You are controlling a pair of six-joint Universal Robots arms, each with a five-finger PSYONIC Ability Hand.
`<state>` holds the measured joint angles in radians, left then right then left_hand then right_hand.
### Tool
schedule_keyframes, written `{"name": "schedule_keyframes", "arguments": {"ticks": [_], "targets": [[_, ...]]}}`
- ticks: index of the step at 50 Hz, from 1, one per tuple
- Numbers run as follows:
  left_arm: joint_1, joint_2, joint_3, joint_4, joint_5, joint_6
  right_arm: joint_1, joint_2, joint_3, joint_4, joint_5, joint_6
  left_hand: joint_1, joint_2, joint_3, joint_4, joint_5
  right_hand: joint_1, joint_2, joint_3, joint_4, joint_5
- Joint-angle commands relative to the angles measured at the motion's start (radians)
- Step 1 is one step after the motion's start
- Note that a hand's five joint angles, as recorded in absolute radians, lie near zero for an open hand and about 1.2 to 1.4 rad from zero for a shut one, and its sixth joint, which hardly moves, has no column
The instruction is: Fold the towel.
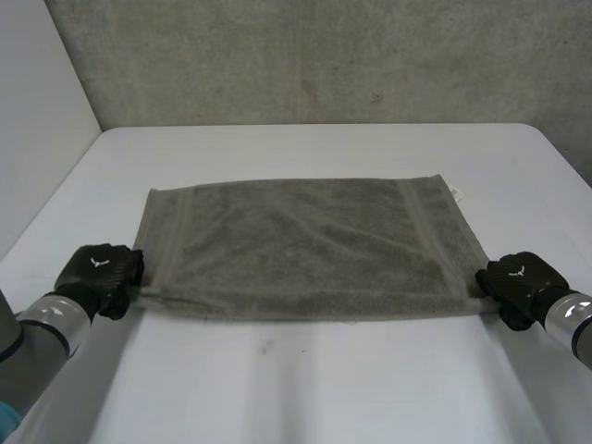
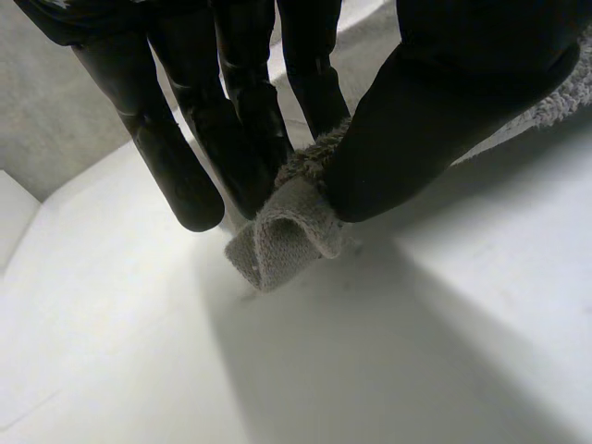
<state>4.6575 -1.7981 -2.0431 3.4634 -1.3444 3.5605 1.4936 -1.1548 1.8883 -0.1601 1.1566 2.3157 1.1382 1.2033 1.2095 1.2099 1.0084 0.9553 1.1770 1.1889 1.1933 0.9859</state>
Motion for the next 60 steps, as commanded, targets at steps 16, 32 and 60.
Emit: {"name": "schedule_keyframes", "arguments": {"ticks": [16, 32, 60], "targets": [[0.009, 0.293, -0.098, -0.412, 0.057, 0.046, -0.113, -0.331, -0.032, 0.824, 0.041, -0.473, 0.258, 0.193, 0.187, 0.186, 0.213, 0.441, 0.219, 0.207, 0.203, 0.236], [0.018, 0.196, 0.084, -0.406, 0.056, 0.112, -0.003, -0.170, -0.291, 0.700, 0.046, -0.274, 0.258, 0.193, 0.187, 0.186, 0.213, 0.441, 0.219, 0.207, 0.203, 0.236], [-0.129, -0.541, 0.931, -0.429, 0.004, 0.081, 0.212, 0.351, -0.833, 0.361, 0.279, -0.009, 0.258, 0.193, 0.187, 0.186, 0.213, 0.441, 0.219, 0.207, 0.203, 0.236]]}}
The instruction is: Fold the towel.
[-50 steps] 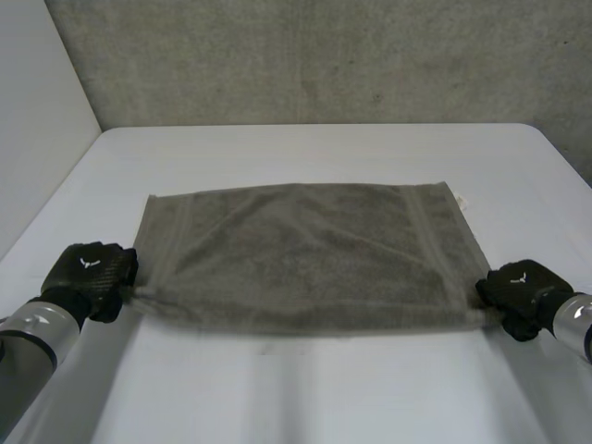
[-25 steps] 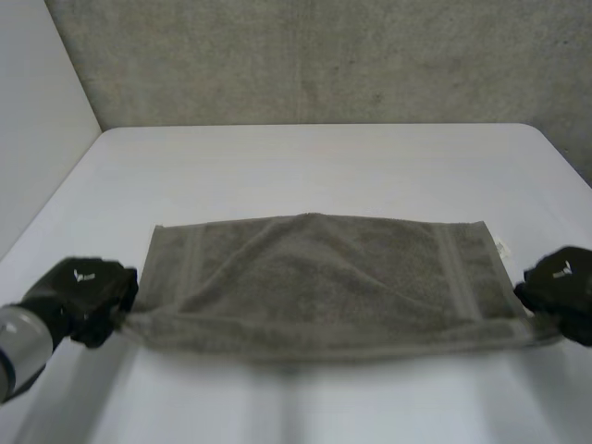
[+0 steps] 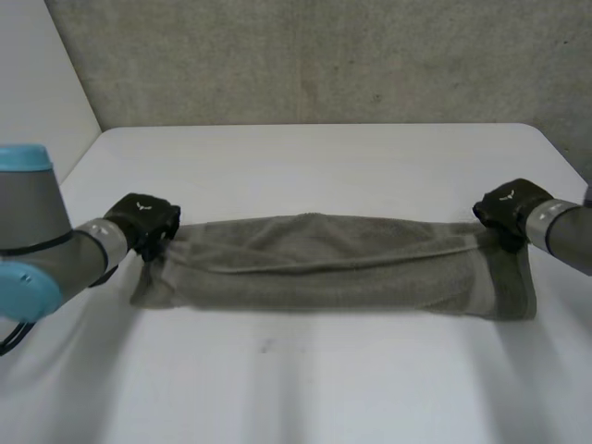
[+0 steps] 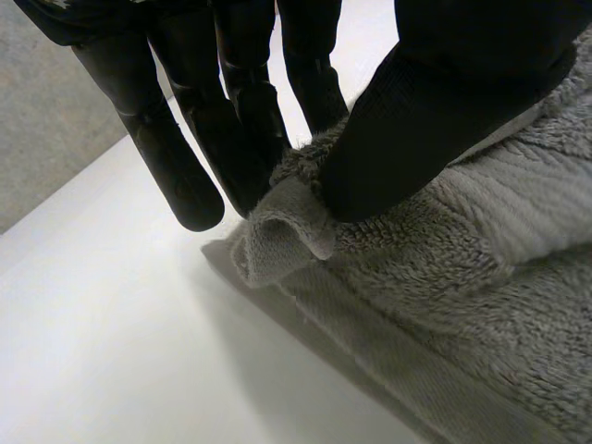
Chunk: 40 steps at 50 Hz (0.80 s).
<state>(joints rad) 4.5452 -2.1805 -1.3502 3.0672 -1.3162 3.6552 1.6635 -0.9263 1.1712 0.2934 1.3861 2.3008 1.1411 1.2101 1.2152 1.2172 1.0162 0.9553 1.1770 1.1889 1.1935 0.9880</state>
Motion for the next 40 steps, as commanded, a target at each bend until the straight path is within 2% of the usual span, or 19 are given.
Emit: {"name": "schedule_keyframes", "arguments": {"ticks": [1, 12, 23, 24, 25, 26, 27, 28, 29, 30, 32, 36, 40], "targets": [[-0.017, -0.159, 0.238, -0.033, -0.025, -0.014, 0.045, 0.139, -0.126, -0.103, 0.054, 0.006, 0.255, 0.186, 0.181, 0.179, 0.206, 0.441, 0.219, 0.207, 0.203, 0.234], [-0.023, -0.259, 0.393, -0.036, -0.026, -0.056, 0.058, 0.211, -0.193, -0.203, 0.100, 0.003, 0.255, 0.186, 0.181, 0.179, 0.206, 0.441, 0.219, 0.207, 0.203, 0.234], [-0.035, -0.335, 0.477, -0.036, -0.083, -0.058, 0.082, 0.280, -0.246, -0.277, 0.110, -0.004, 0.255, 0.186, 0.181, 0.179, 0.206, 0.441, 0.219, 0.207, 0.203, 0.234], [-0.035, -0.340, 0.477, -0.036, -0.081, -0.060, 0.082, 0.280, -0.246, -0.277, 0.110, -0.004, 0.148, 0.079, 0.074, 0.072, 0.098, 0.441, 0.219, 0.207, 0.203, 0.234], [-0.035, -0.340, 0.477, -0.036, -0.081, -0.060, 0.087, 0.290, -0.249, -0.275, 0.111, -0.010, 0.147, 0.078, 0.073, 0.071, 0.097, 0.441, 0.219, 0.207, 0.203, 0.234], [-0.038, -0.341, 0.477, -0.033, -0.080, -0.060, 0.087, 0.290, -0.249, -0.275, 0.111, -0.011, -0.321, -0.390, -0.395, -0.397, -0.371, 0.441, 0.219, 0.207, 0.203, 0.234], [-0.038, -0.341, 0.477, -0.033, -0.080, -0.060, 0.094, 0.297, -0.252, -0.275, 0.122, -0.018, -0.326, -0.395, -0.400, -0.402, -0.375, -0.145, -0.367, -0.379, -0.383, -0.352], [-0.043, -0.341, 0.479, -0.031, -0.080, -0.055, 0.101, 0.299, -0.254, -0.275, 0.146, -0.027, -0.823, -0.892, -0.897, -0.899, -0.872, -0.660, -0.881, -0.893, -0.898, -0.867], [-0.046, -0.338, 0.482, -0.030, -0.080, -0.049, 0.101, 0.299, -0.254, -0.275, 0.146, -0.027, -0.961, -1.030, -1.035, -1.038, -1.011, -0.665, -0.886, -0.898, -0.903, -0.872], [-0.046, -0.338, 0.482, -0.030, -0.080, -0.049, 0.108, 0.300, -0.261, -0.275, 0.175, -0.032, -0.963, -1.032, -1.037, -1.039, -1.012, -0.781, -1.002, -1.014, -1.019, -0.988], [-0.051, -0.334, 0.488, -0.027, -0.078, -0.052, 0.125, 0.282, -0.284, -0.281, 0.211, -0.029, -0.963, -1.032, -1.037, -1.039, -1.012, -0.781, -1.002, -1.014, -1.019, -0.988], [-0.074, -0.279, 0.540, -0.019, -0.081, -0.063, 0.133, 0.236, -0.294, -0.284, 0.214, -0.015, -0.963, -1.032, -1.037, -1.039, -1.012, -0.781, -1.002, -1.014, -1.019, -0.988], [-0.072, -0.223, 0.553, -0.018, -0.081, -0.066, 0.131, 0.138, -0.283, -0.304, 0.212, 0.063, -0.963, -1.032, -1.037, -1.039, -1.012, -0.781, -1.002, -1.014, -1.019, -0.988]]}}
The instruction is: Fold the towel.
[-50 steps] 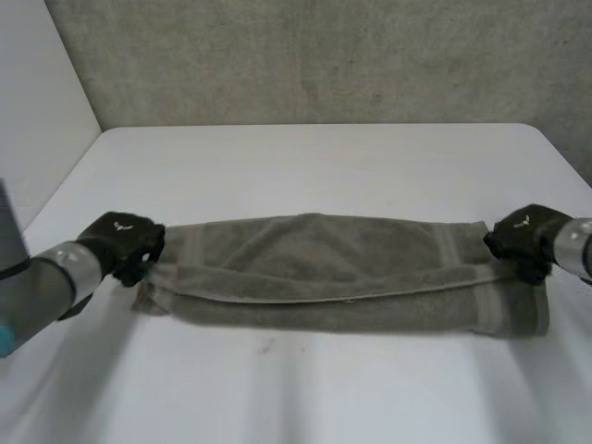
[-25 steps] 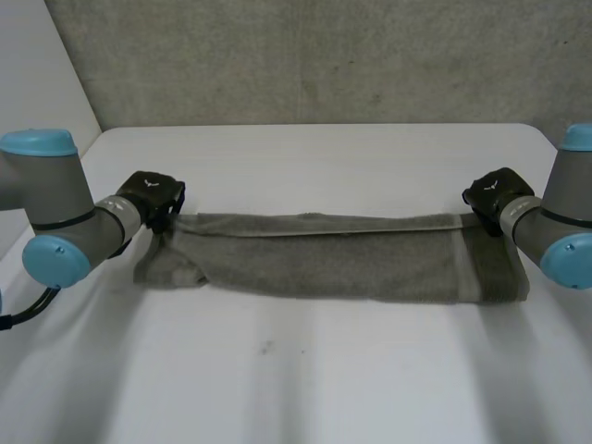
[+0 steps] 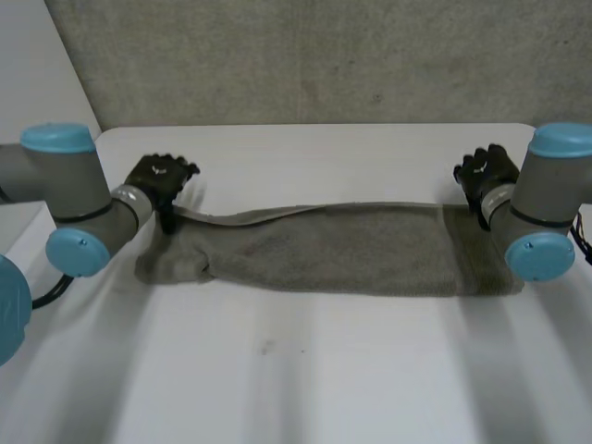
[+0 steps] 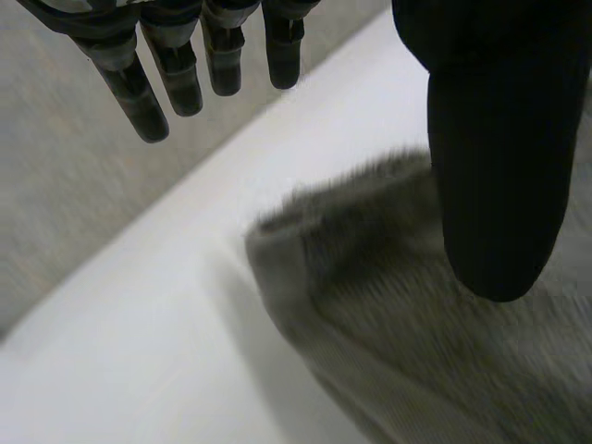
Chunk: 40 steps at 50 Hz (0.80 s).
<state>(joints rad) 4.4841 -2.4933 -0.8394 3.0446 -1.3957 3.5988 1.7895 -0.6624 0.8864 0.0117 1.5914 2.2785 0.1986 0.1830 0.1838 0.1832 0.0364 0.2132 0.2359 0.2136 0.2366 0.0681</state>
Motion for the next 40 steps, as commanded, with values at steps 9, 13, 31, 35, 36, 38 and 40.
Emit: {"name": "schedule_keyframes", "arguments": {"ticks": [9, 13, 31, 35, 36, 38, 40], "targets": [[-0.006, 0.226, -0.052, -0.016, -0.002, -0.038, -0.010, -0.344, 0.143, -0.015, -0.080, 0.193, -0.012, 0.004, 0.003, 0.004, -0.024, -0.039, -0.061, -0.039, -0.062, -0.068], [0.000, 0.319, -0.205, -0.046, 0.003, -0.054, -0.015, -0.404, 0.221, 0.014, -0.111, 0.193, 0.003, 0.019, 0.018, 0.019, -0.009, -0.039, -0.061, -0.039, -0.062, -0.068], [0.027, 0.421, -0.682, 0.119, 0.001, -0.057, -0.265, -0.461, 0.684, 0.113, -0.407, 0.228, 0.006, 0.022, 0.021, 0.021, -0.006, 0.086, 0.063, 0.085, 0.062, 0.056], [0.027, 0.416, -0.711, 0.146, 0.001, -0.057, -0.289, -0.451, 0.721, 0.053, -0.427, 0.227, 0.006, 0.022, 0.021, 0.021, -0.006, 0.148, 0.125, 0.147, 0.124, 0.118], [0.027, 0.416, -0.711, 0.146, 0.001, -0.057, -0.298, -0.444, 0.739, 0.009, -0.429, 0.225, 0.006, 0.022, 0.021, 0.021, -0.006, 0.183, 0.160, 0.182, 0.159, 0.153], [0.026, 0.416, -0.713, 0.149, 0.001, -0.057, -0.303, -0.425, 0.760, -0.070, -0.429, 0.216, 0.003, 0.019, 0.018, 0.019, -0.009, 0.294, 0.271, 0.294, 0.271, 0.265], [0.024, 0.416, -0.713, 0.149, 0.001, -0.057, -0.305, -0.416, 0.763, -0.097, -0.426, 0.214, 0.000, 0.016, 0.015, 0.016, -0.012, 0.373, 0.350, 0.373, 0.350, 0.344]]}}
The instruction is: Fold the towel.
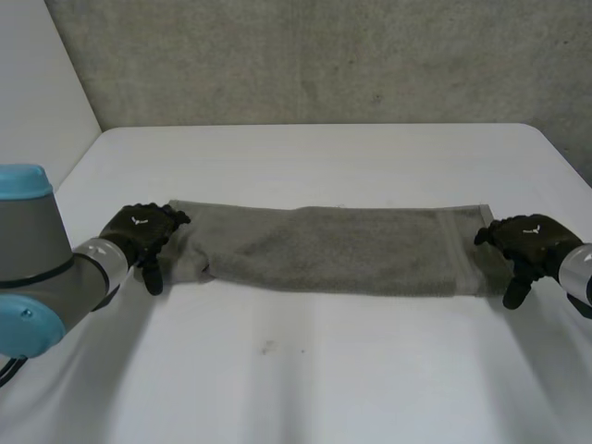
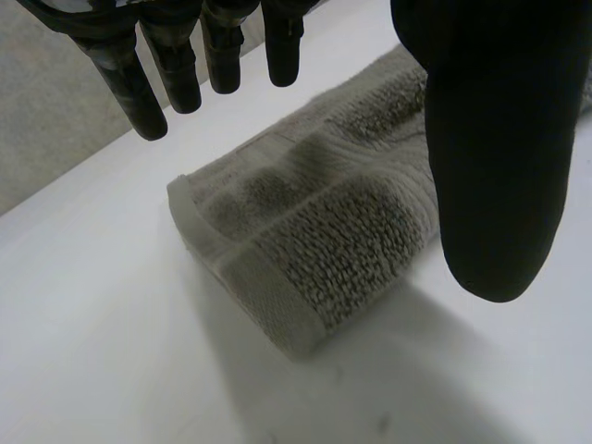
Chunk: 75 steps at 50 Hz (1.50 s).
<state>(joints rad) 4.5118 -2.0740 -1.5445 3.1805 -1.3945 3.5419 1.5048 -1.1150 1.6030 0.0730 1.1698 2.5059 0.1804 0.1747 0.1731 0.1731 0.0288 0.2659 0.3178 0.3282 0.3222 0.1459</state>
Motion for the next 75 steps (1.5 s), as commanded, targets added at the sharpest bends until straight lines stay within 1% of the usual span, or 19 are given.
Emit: {"name": "schedule_keyframes", "arguments": {"ticks": [1, 8, 9, 11, 20, 30, 34, 36, 40, 42, 48, 56, 60, 62, 64, 65, 67, 70, 75], "targets": [[-0.005, -0.003, -0.008, 0.015, 0.000, 0.000, -0.020, 0.037, 0.046, -0.159, -0.004, -0.013, 0.016, 0.021, 0.023, 0.023, -0.007, 0.321, 0.269, 0.259, 0.265, 0.267], [-0.005, 0.000, -0.016, 0.018, 0.000, 0.000, -0.038, 0.101, 0.023, -0.200, -0.001, -0.041, 0.007, 0.012, 0.014, 0.014, -0.016, 0.881, 0.829, 0.819, 0.825, 0.826], [-0.003, 0.002, -0.020, 0.018, 0.000, 0.000, -0.040, 0.113, 0.015, -0.200, 0.002, -0.058, 0.004, 0.009, 0.011, 0.011, -0.019, 1.059, 1.007, 0.997, 1.003, 1.005], [-0.003, 0.002, -0.023, 0.018, 0.002, 0.000, -0.047, 0.122, 0.005, -0.199, 0.007, -0.080, 0.001, 0.006, 0.008, 0.008, -0.022, 1.130, 1.078, 1.067, 1.073, 1.075], [-0.005, 0.008, -0.029, 0.015, 0.000, 0.000, -0.173, 0.028, -0.046, -0.209, 0.154, -0.177, 0.001, 0.006, 0.008, 0.008, -0.022, 1.130, 1.078, 1.068, 1.074, 1.076], [-0.008, 0.066, -0.057, 0.016, 0.005, 0.000, -0.196, 0.009, -0.170, -0.211, 0.196, -0.271, -0.002, 0.004, 0.005, 0.005, -0.025, 1.130, 1.078, 1.068, 1.074, 1.076], [-0.011, 0.080, -0.059, 0.016, 0.005, 0.000, -0.095, -0.014, -0.184, -0.216, 0.186, -0.265, -0.002, 0.004, 0.005, 0.005, -0.025, 1.130, 1.078, 1.068, 1.074, 1.076], [-0.011, 0.086, -0.065, 0.018, 0.005, 0.000, 0.050, -0.042, -0.204, -0.231, 0.180, -0.263, -0.002, 0.004, 0.005, 0.005, -0.025, 1.130, 1.078, 1.068, 1.074, 1.076], [-0.011, 0.095, -0.069, 0.018, 0.005, 0.000, 0.192, -0.043, -0.210, -0.259, 0.168, -0.263, -0.002, 0.004, 0.005, 0.005, -0.025, 1.130, 1.078, 1.068, 1.074, 1.076], [-0.011, 0.097, -0.071, 0.018, 0.005, 0.000, 0.357, -0.026, -0.210, -0.315, 0.131, -0.271, -0.002, 0.004, 0.005, 0.005, -0.025, 1.130, 1.078, 1.068, 1.074, 1.076], [-0.010, 0.100, -0.082, 0.018, 0.006, 0.000, 0.628, 0.090, -0.230, -0.412, 0.041, -0.276, -0.002, 0.004, 0.005, 0.005, -0.025, 1.130, 1.078, 1.068, 1.074, 1.076], [-0.016, 0.098, -0.086, 0.018, 0.005, 0.000, 0.801, 0.288, -0.267, -0.374, 0.011, -0.283, -0.002, 0.004, 0.005, 0.005, -0.025, 1.130, 1.078, 1.068, 1.074, 1.076], [-0.019, 0.100, -0.091, 0.018, 0.006, 0.000, 0.815, 0.319, -0.273, -0.368, 0.017, -0.280, -0.005, 0.001, 0.002, 0.002, -0.028, 1.130, 1.078, 1.068, 1.074, 1.076], [-0.019, 0.101, -0.088, 0.019, 0.006, 0.000, 0.815, 0.308, -0.275, -0.368, 0.022, -0.274, -0.005, 0.001, 0.002, 0.002, -0.028, 1.052, 1.000, 0.990, 0.996, 0.998], [-0.022, 0.103, -0.074, 0.019, 0.008, 0.000, 0.804, 0.262, -0.276, -0.369, 0.040, -0.248, -0.002, 0.004, 0.005, 0.005, -0.025, 0.185, 0.133, 0.122, 0.128, 0.130], [-0.029, 0.101, -0.063, 0.019, 0.008, 0.000, 0.799, 0.229, -0.276, -0.368, 0.056, -0.218, -0.002, 0.004, 0.005, 0.005, -0.025, -0.091, -0.143, -0.154, -0.148, -0.146], [-0.042, 0.101, -0.048, 0.022, 0.006, -0.001, 0.787, 0.193, -0.276, -0.368, 0.076, -0.172, 0.015, 0.021, 0.023, 0.023, -0.008, -0.091, -0.143, -0.154, -0.148, -0.146], [-0.106, 0.098, 0.006, 0.022, 0.002, -0.006, 0.703, 0.095, -0.244, -0.361, 0.123, 0.046, 0.018, 0.024, 0.026, 0.026, -0.004, -0.091, -0.143, -0.154, -0.148, -0.146], [-0.175, 0.089, 0.072, 0.021, -0.006, -0.053, 0.594, -0.018, -0.158, -0.309, 0.123, 0.279, 0.015, 0.021, 0.023, 0.023, -0.007, -0.091, -0.143, -0.154, -0.148, -0.146]]}}
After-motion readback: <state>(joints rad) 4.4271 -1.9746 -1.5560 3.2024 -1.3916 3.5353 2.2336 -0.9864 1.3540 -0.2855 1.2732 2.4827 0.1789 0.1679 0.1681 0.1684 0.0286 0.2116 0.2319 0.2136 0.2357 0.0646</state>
